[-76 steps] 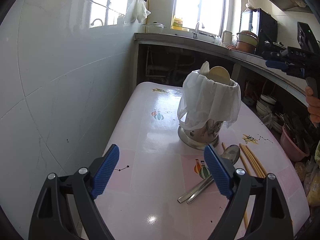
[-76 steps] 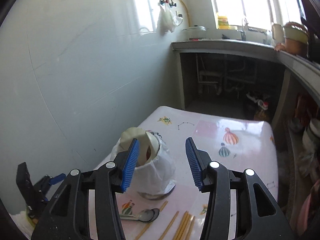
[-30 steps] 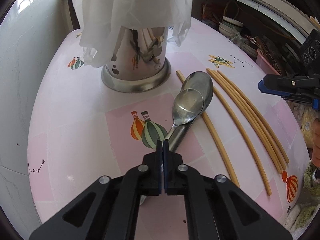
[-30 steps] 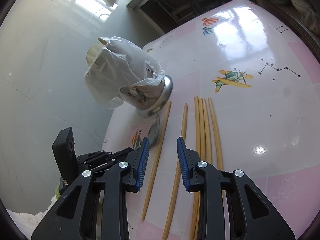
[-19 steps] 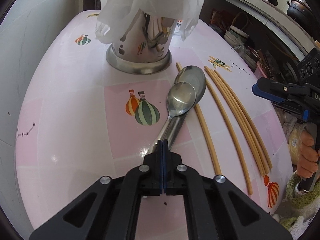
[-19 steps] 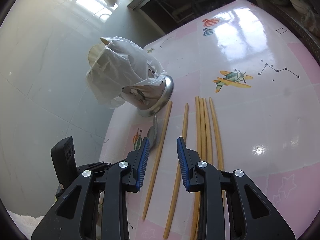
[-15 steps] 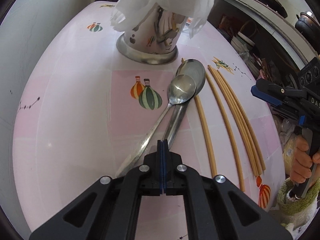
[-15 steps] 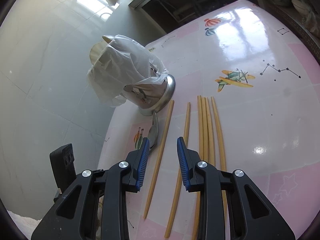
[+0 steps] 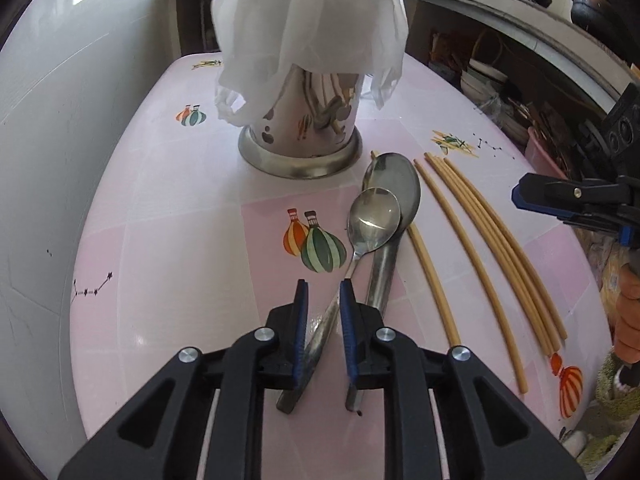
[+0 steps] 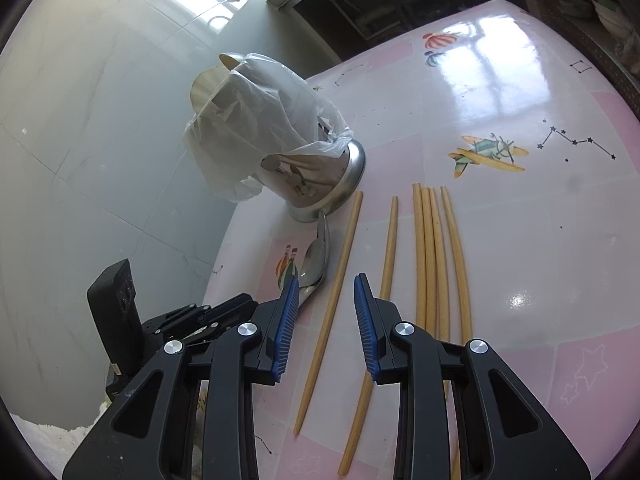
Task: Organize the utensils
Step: 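Move the left gripper to the metal spoons and grasp one spoon handle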
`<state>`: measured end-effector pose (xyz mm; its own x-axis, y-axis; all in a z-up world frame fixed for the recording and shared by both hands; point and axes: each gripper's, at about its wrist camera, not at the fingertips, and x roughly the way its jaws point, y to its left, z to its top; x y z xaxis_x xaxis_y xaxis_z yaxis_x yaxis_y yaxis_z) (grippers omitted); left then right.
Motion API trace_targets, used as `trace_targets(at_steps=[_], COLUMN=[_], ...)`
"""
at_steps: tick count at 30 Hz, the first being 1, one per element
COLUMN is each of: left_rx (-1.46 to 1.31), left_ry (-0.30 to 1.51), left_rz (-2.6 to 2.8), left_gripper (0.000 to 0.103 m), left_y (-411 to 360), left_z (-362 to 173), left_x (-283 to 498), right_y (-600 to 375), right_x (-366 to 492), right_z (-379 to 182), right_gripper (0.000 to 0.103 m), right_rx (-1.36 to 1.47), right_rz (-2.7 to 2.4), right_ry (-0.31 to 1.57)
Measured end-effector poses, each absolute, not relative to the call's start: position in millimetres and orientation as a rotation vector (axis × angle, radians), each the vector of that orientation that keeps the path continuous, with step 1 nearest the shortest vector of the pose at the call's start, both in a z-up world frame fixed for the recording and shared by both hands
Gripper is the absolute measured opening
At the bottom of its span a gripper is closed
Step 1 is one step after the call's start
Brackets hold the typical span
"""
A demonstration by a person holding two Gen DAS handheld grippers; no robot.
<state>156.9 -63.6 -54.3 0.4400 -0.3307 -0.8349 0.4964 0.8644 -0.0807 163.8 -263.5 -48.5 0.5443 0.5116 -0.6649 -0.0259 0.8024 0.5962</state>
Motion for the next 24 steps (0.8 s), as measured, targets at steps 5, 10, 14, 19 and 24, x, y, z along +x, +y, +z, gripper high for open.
trace_targets(at_steps=[5,10,14,19,24], left_rx=[0.289,0.354,0.327,0.296,0.252], left_ry=[0.991,1.010,1.005,1.004,1.021], left_rz=[-0.575,-0.564,-0.551,-0.504,-0.422], left_gripper=[0.015,0.015,0.014,0.007,0.004], left_y=[-85.9,-94.2,-90.5,-81.3,-66.5], left_z=[-63.3,-73.4,-70.7,-70.1,-69.7], left_x=[165.9,167.5,167.5,170.0,166.0], right_y=[-267.6,-270.7,-269.0,-265.3,-264.2], right_x=[162.2,162.4,162.4,164.1,164.5], right_z=[-47.0,-47.6,-48.8,-49.5,-50.2], right_gripper=[0.029,0.029,0.029,0.029,0.029], right_rx=[0.567,0.565,0.561,0.552,0.551], right_rz=[0.331,0.327,0.331,0.330,0.325], right_ry=[0.951,0.951,0.957,0.961,0.962])
